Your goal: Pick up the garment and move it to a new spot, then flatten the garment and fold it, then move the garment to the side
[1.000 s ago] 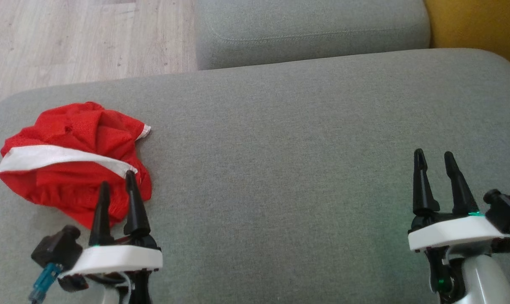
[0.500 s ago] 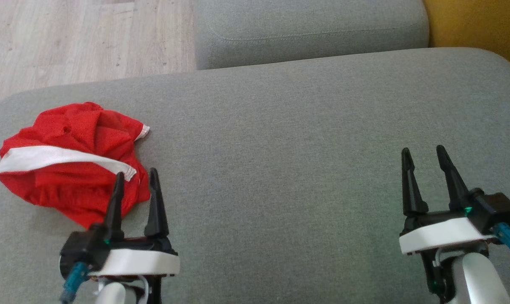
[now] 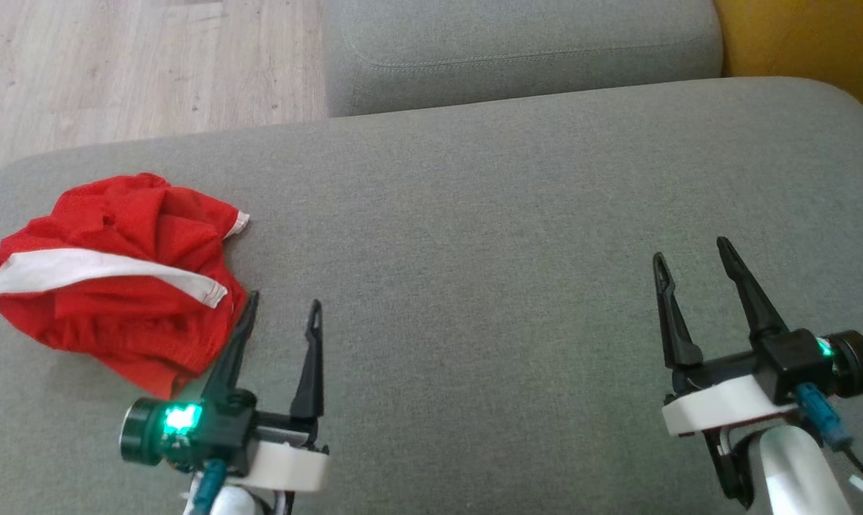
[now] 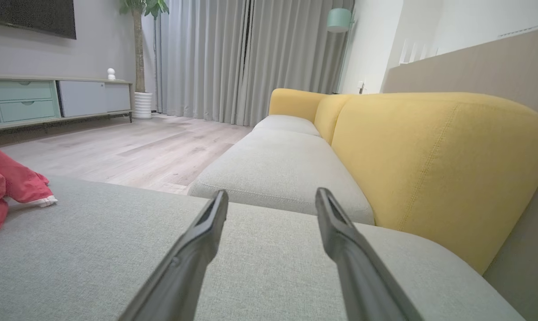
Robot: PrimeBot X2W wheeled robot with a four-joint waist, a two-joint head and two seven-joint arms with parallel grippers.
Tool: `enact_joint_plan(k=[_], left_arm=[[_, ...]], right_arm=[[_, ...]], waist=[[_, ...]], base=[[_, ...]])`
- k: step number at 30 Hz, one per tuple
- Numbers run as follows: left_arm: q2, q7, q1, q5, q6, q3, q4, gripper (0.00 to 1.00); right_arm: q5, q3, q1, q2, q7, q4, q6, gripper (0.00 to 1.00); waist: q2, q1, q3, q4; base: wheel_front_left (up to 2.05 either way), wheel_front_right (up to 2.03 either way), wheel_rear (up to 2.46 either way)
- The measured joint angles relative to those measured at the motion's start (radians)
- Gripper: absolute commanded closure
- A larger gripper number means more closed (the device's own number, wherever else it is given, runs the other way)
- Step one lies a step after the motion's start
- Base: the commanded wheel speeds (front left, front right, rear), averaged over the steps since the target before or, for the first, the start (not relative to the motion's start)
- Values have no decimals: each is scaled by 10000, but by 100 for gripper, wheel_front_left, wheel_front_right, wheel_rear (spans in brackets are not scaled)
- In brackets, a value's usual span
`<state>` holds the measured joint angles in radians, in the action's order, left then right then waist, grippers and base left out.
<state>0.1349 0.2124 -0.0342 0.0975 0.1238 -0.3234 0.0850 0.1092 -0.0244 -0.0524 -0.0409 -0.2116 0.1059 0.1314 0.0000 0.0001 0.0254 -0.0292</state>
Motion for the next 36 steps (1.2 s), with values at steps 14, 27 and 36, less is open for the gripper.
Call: enact_joint_plan(k=[14, 27, 36], left_arm=[[-531, 403, 78, 878, -399, 696, -734, 0], [-786, 414, 462, 878, -1152, 1078, 192, 0], [-802, 414, 462, 867, -1162, 1156, 157, 0]], right_arm=[[-1848, 136, 1, -8, -366, 330, 0, 0], [-2844, -222, 15, -10, -393, 1166, 0, 0], [-2844, -305, 15, -10, -393, 1174, 0, 0]], waist=[[0, 0, 21, 6], [0, -1, -81, -48], [0, -1, -61, 13]], base=[[0, 0, 0], [0, 0, 0], [0, 0, 0]])
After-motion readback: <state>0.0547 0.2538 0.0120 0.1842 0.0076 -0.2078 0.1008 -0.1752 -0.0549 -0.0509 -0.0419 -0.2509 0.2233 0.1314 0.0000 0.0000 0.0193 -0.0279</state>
